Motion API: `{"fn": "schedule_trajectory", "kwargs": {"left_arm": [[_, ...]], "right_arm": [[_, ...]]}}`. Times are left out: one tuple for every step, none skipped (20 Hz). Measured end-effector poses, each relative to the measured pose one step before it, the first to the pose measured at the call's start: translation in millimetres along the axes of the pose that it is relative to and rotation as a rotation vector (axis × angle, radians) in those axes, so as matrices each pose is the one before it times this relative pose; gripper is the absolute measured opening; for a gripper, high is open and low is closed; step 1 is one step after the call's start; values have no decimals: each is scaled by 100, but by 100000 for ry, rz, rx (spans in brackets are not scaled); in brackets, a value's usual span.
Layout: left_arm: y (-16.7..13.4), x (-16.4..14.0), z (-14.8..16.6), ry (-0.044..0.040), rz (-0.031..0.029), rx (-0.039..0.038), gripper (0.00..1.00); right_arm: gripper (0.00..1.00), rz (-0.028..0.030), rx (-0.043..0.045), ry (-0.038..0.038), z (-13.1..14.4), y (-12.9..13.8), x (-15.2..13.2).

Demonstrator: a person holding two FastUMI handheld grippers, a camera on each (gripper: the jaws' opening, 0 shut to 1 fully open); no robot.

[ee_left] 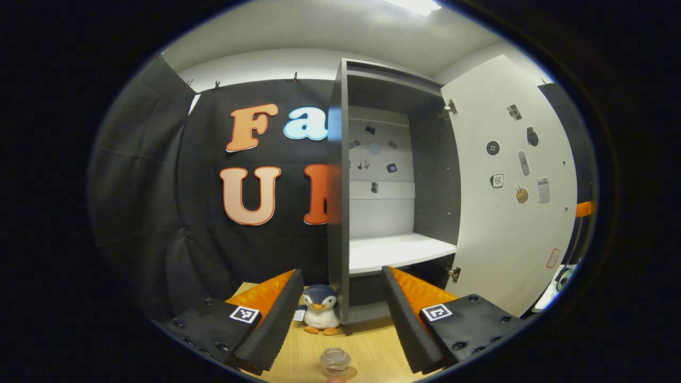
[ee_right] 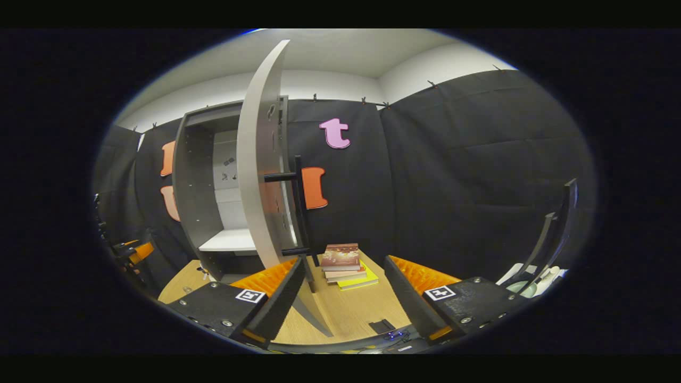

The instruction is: Open the cabinet door with the right hand, grasp the bottle in the cabinet with the left hand and place it on the coaster, then close the cabinet door with the right hand.

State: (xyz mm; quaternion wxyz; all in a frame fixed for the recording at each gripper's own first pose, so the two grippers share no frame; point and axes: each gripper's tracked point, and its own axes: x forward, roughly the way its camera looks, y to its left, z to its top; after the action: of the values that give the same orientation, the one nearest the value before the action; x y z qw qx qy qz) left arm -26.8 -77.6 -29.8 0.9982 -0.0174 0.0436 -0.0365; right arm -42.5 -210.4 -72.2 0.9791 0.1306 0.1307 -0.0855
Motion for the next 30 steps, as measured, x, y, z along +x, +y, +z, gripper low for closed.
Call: {"fn": "schedule_trajectory", "kwargs": {"left_arm": [[-90,62,-37,327,-208,-1038,95],[-125,-112,-131,717,-279,-781,95],[-144,22,145,254,-186,-876,95],[-39,-81,40,226,-220,-670,95],[70,10,203,-78,160,-530,95],[64,-60,231,-238,247,-162,95],[-8,-31,95,-235,151,173,95],[3,-108,268,-435,-239,0,95],[-50,-118,291,-315,-378,216,95],[1,-138,174,-236,-254,580,95],[118,-204,208,-276,-36,577,95],[34,-228,171,-355,-204,285,96],[-13,-182,131,-271,-331,8,95],[63,-216,73,-62,-294,-63,95],[243,-282,19,107,163,-36,95],[320,-247,157,-43,350,-308,95],[263,-320,61,-107,381,-456,95],[419,-338,65,-14,482,-435,95],[675,-377,162,-179,845,-166,95],[832,-361,217,-343,1489,263,95],[1007,-173,320,-480,1727,278,95],[847,-119,181,-225,1414,192,95],[783,-101,9,-25,1323,21,95],[676,-92,54,188,1067,135,94],[732,110,146,-186,989,109,94],[651,6,100,-192,805,211,95],[366,143,32,-240,508,259,96],[325,236,-1,-189,457,435,95],[314,419,-88,-12,10,259,95],[210,461,-27,-66,-109,71,95]], "right_arm": [[93,69,26,93,-42,-20,-133],[93,302,-279,-234,140,254,-51],[93,275,-201,-357,133,373,-250],[93,517,-451,-465,216,393,-168],[93,493,-937,-246,159,573,-334],[93,868,-1103,-144,31,698,-365],[93,1278,-1154,-39,90,896,-397],[93,1553,-1196,-4,25,891,-281],[93,1857,-1184,94,-73,996,-137],[93,2609,-241,355,31,1018,-11],[93,3021,1438,471,-109,1263,17],[93,3695,1713,677,-255,1466,173],[93,3311,1860,-91,-35,1557,381],[93,2720,1385,197,19,1351,472],[93,2188,883,335,-470,1383,554],[93,2128,465,580,-128,1252,668],[93,2835,54,592,-234,1583,736],[94,2710,275,678,-162,1672,937],[93,2160,881,324,-160,1642,1005],[94,1933,997,246,-90,1470,1184],[94,1583,1834,-363,410,1525,1192],[94,1810,1037,-1291,178,891,1296],[94,1424,1757,-754,5,1230,1354],[94,1857,1015,-808,-303,1968,1655],[94,-18,-565,-201,-407,1344,1700],[94,-298,-1166,-322,-195,660,1501],[94,-561,-836,-576,-30,521,1589],[94,318,-633,-65,82,739,1707],[94,1028,606,836,-104,619,1298],[94,513,1212,651,124,-303,297]]}}
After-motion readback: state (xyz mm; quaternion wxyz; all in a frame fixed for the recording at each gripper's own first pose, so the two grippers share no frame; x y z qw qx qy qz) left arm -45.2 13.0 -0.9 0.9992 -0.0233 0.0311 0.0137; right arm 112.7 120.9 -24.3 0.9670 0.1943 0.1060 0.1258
